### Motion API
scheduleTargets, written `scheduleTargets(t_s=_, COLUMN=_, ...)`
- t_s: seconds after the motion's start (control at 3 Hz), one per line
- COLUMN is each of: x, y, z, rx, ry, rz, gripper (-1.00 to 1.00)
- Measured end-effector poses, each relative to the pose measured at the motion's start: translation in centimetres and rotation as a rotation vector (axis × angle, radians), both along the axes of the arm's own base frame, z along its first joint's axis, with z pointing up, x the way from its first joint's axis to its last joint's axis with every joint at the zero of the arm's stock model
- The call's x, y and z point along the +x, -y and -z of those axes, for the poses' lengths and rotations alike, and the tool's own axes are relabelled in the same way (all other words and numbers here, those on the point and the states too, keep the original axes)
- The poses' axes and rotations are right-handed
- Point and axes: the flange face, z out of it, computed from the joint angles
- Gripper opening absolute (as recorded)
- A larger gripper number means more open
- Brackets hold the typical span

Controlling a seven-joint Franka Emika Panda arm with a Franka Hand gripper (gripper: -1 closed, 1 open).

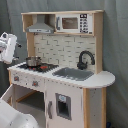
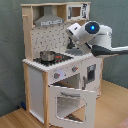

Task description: Play with the kitchen

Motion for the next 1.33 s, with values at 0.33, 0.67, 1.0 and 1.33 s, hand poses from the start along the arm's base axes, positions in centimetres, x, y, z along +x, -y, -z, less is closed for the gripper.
scheduleTargets(t_s=0.33, x=1.3, y=-0.6, z=0.1, rx=0.079, ry=-0.059, rz=-0.009, gripper=1.00)
scheduleTargets(t_s=0.67, x=2.6, y=-1.1, z=0.3, rx=0.148, ry=-0.116, rz=-0.018, gripper=1.00)
scheduleTargets(t_s=1.0, x=4.1, y=-1.1, z=0.2, rx=0.209, ry=-0.168, rz=-0.022, gripper=1.00)
scheduleTargets(t_s=1.33, x=5.7, y=-0.7, z=-0.1, rx=0.276, ry=-0.228, rz=-0.026, gripper=1.00)
